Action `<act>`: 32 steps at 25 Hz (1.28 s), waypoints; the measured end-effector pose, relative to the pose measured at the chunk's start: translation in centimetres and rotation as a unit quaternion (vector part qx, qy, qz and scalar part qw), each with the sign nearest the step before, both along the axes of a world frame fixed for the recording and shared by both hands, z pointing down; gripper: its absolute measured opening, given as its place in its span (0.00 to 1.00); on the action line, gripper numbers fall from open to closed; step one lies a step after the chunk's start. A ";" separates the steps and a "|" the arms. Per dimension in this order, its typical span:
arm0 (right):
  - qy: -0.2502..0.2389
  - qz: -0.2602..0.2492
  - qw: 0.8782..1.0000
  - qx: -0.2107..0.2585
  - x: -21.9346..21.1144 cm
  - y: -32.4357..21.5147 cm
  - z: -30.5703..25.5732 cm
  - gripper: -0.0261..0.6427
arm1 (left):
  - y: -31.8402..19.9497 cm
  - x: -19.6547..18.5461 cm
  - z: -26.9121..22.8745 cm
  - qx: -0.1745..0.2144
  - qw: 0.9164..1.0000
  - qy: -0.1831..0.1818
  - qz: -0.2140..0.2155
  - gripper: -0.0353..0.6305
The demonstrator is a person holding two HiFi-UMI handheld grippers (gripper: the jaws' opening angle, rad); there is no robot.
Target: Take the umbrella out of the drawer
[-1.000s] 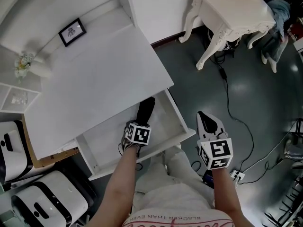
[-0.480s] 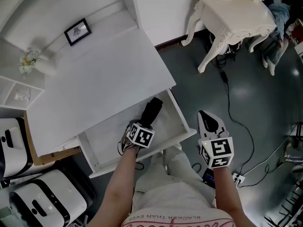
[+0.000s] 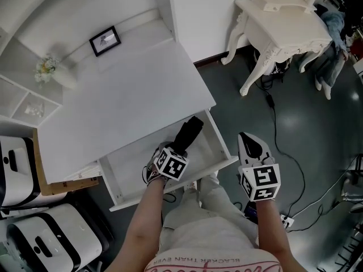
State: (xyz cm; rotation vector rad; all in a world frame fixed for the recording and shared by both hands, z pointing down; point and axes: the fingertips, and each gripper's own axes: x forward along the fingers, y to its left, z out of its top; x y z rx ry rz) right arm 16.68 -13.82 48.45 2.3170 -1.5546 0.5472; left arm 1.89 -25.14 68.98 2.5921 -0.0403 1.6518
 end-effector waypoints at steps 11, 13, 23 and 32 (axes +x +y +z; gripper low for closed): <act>0.035 -0.028 0.999 0.029 -0.5 -2.6 -3.7 0.05 | -1.2 0.9 -6.0 -0.016 0.996 0.079 -0.025 0.44; 0.040 -0.036 0.998 0.036 -0.6 -3.1 -4.5 0.05 | -1.7 1.1 -7.2 -0.016 0.995 0.093 -0.035 0.44; 0.074 -0.078 0.992 0.070 -0.6 -5.8 -9.3 0.05 | -5.2 1.2 -13.2 0.011 0.984 0.163 -0.069 0.44; 0.104 -0.115 0.983 0.102 -1.6 -7.9 -13.6 0.05 | -8.7 0.2 -19.8 0.036 0.960 0.241 -0.139 0.44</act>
